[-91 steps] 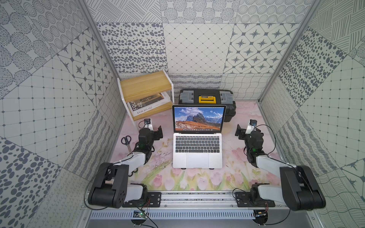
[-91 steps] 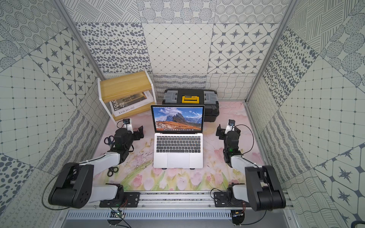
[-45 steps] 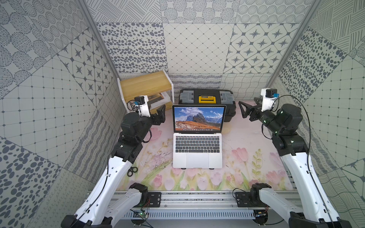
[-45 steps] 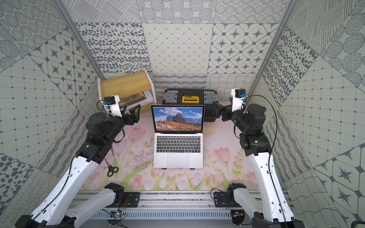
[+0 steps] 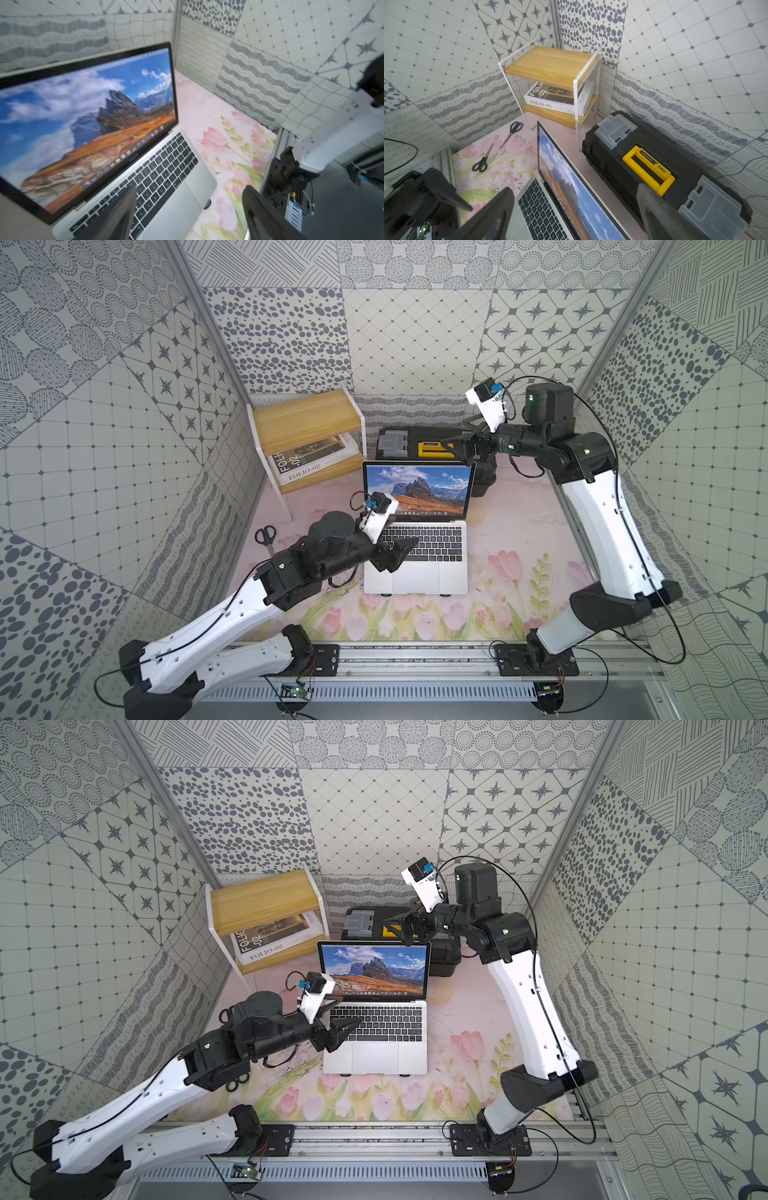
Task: Close the laptop lid and set it aside
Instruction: Close the lid of the laptop.
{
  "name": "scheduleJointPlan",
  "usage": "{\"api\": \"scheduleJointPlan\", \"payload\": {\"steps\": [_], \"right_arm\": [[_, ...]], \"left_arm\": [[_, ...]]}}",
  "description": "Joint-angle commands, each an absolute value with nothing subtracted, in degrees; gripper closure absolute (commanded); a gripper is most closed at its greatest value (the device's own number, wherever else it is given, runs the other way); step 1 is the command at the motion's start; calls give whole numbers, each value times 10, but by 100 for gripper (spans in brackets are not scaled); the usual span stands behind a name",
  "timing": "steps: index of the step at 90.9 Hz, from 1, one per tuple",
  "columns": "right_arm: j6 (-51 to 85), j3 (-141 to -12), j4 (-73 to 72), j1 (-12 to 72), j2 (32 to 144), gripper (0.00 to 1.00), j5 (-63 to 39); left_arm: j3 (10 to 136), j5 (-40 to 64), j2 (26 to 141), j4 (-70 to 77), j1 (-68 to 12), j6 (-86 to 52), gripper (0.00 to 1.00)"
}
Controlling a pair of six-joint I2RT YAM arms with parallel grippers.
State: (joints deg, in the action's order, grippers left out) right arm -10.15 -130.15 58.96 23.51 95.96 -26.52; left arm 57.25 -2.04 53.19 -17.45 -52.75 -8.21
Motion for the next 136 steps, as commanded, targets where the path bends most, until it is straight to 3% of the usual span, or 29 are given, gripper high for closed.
{"api": "scheduleJointPlan", "payload": {"steps": [1,17,49,76,136], "right_arm": [[-140,-1425,699,255,1033,3,-241],[-164,-1594,784,267,1141,3,-252],[-188,-1550,776,273,1183,3,-282],[-221,-1545,780,293,1210,3,-270],[-270,-1534,780,334,1239,7,-257]], "left_arm": [[503,16,535,-114,-578,-104,19],[429,-6,525,-87,-586,-159,20],[331,-75,549,-7,-585,-232,19],[335,-38,660,50,-552,-290,22],[320,-35,693,82,-530,-300,24]]}}
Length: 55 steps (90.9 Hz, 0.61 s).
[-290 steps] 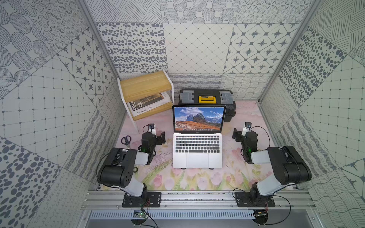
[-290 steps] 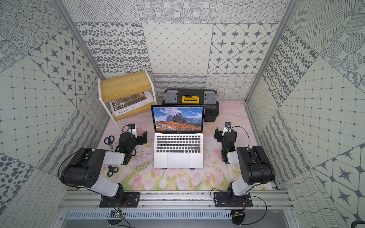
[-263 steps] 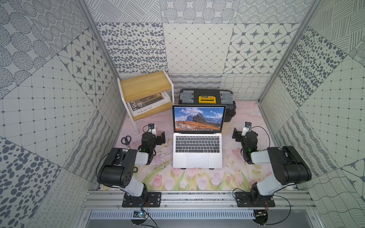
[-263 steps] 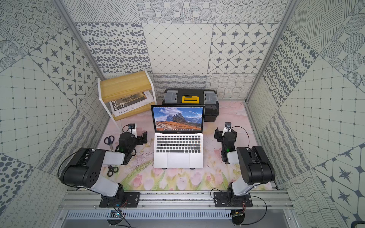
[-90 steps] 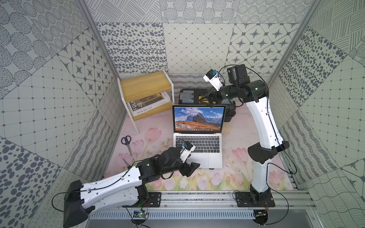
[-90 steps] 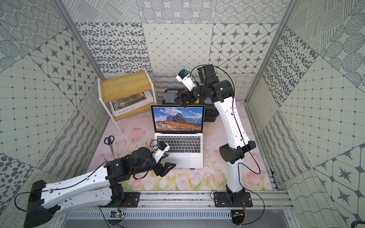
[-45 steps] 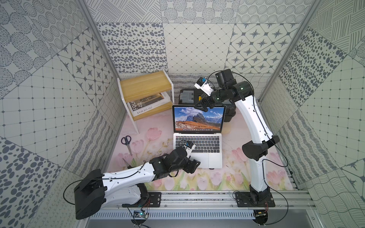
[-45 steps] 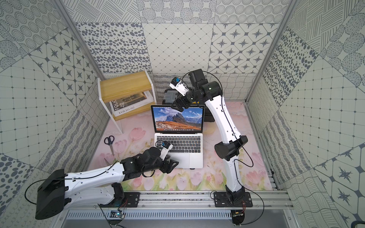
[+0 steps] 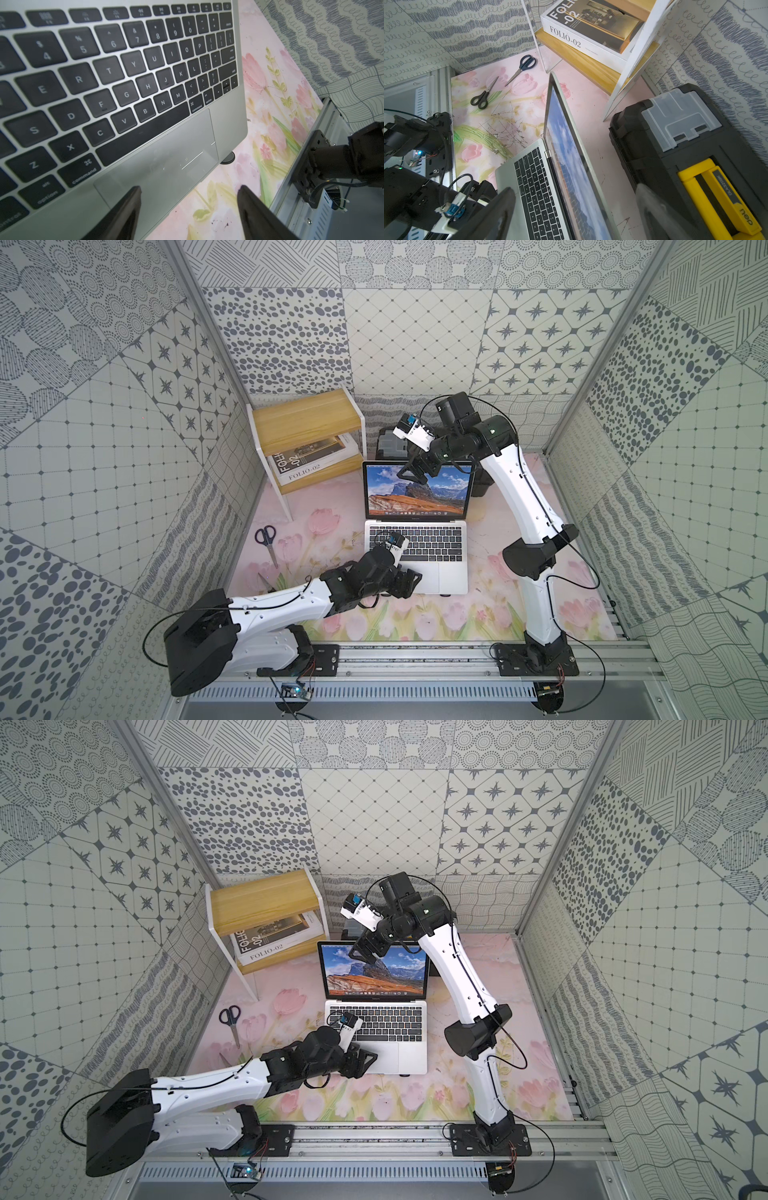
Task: Close the laptop lid and set it aside
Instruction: Close the lid of the laptop.
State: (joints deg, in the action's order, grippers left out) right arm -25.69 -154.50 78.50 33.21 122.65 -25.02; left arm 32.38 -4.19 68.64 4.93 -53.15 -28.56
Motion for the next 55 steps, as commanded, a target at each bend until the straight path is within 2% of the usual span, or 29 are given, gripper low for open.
{"api": "scheduleJointPlan", "payload": {"steps": [1,27,55], "right_arm": [[-270,-1533,780,334,1240,8,-257],[-283,-1518,786,336,1236,12,-267],[-289,-1500,787,343,1223,21,-284]], "left_arm": [[320,-35,694,82,-530,-300,24],[317,-36,712,86,-530,-317,25],[312,-62,717,72,-530,-338,26]]}}
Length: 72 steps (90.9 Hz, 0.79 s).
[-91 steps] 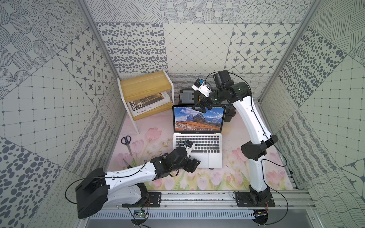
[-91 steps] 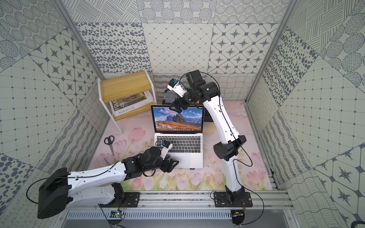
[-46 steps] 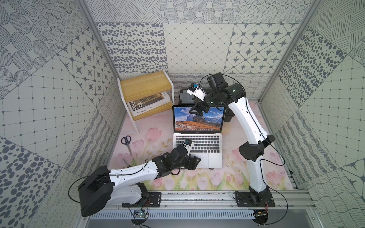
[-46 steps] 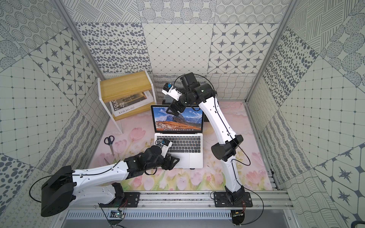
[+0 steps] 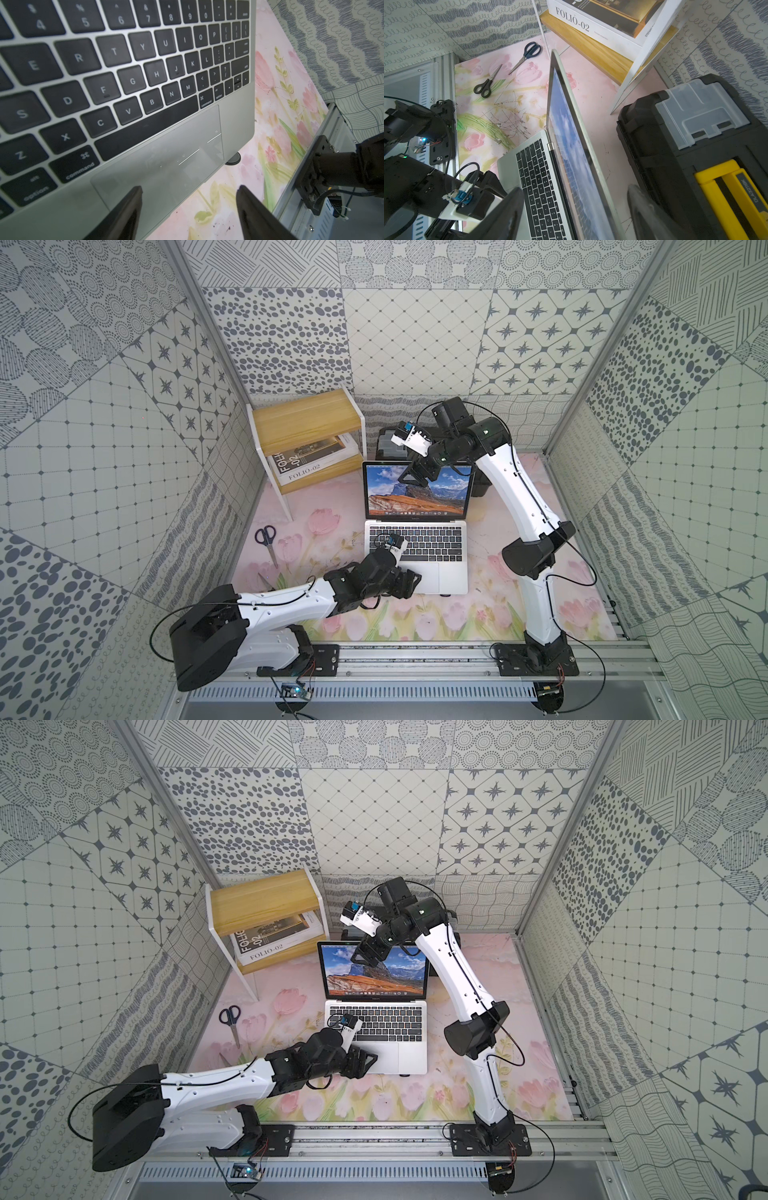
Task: Close the laptop lid and set it aside
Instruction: Close the lid of the laptop.
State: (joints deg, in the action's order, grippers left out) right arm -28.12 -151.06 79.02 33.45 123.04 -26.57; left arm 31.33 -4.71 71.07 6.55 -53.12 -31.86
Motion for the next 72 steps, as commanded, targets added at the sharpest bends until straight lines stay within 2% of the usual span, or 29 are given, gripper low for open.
{"api": "scheduleJointPlan", "payload": {"steps": [1,12,39,72], "right_arm": [[-289,-1499,787,344,1223,21,-285],[-290,-1491,783,350,1217,23,-286],[-288,-1455,758,360,1197,24,-290],[-286,-1424,740,366,1176,24,-287]], "left_arm": [[312,-62,718,71,-530,-338,27],[314,-72,726,62,-530,-349,34],[338,-136,733,-7,-531,-369,68],[360,-171,774,-48,-536,-396,72]]}}
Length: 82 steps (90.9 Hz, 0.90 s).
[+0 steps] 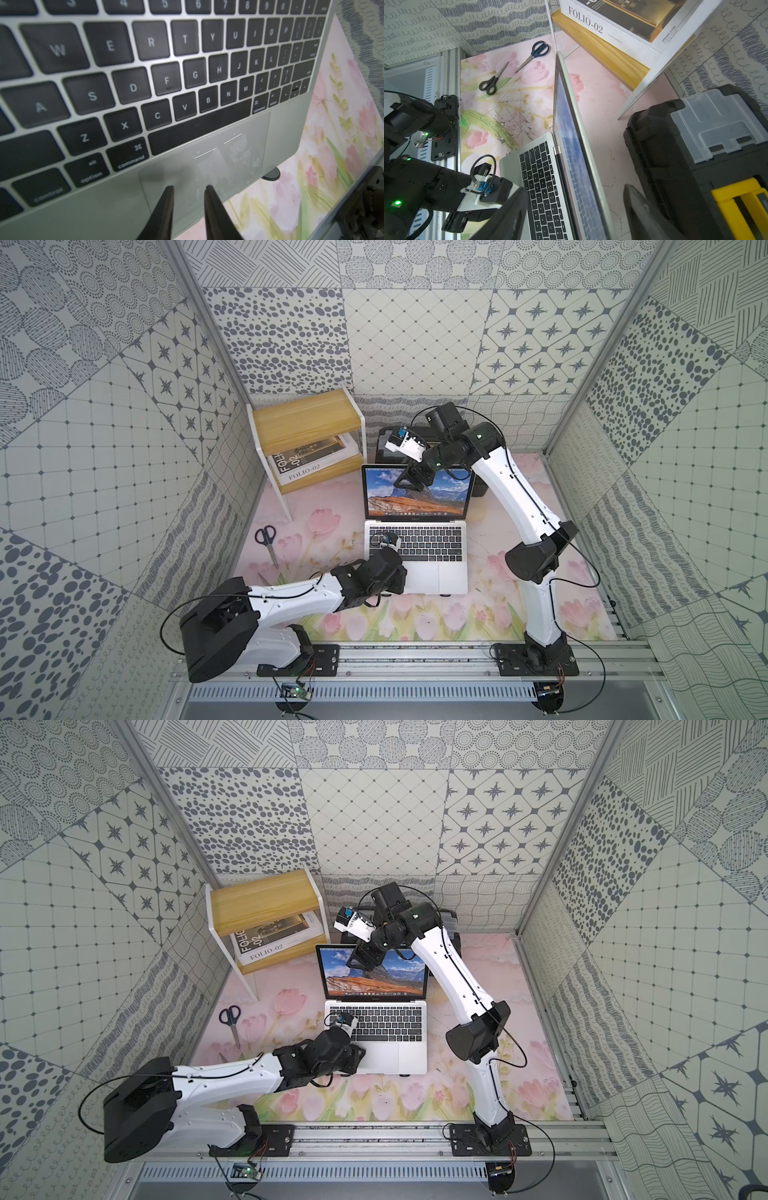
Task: Close the laptop lid and set it aside
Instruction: Close the lid of the laptop.
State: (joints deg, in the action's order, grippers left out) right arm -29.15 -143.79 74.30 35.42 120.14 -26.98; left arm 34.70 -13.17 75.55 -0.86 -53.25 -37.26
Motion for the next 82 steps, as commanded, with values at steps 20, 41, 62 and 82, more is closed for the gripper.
{"api": "scheduleJointPlan", "payload": {"steps": [20,41,62,82], "right_arm": [[-288,-1406,733,371,1164,24,-287],[-292,-1381,730,379,1148,25,-284],[-289,-1309,696,384,1112,25,-280],[-276,-1249,667,396,1085,25,-277]], "left_arm": [[364,-190,799,-66,-541,-427,71],[364,-196,827,-70,-544,-449,71],[360,-200,845,-72,-545,-469,71],[351,-202,845,-68,-545,-478,71]]}}
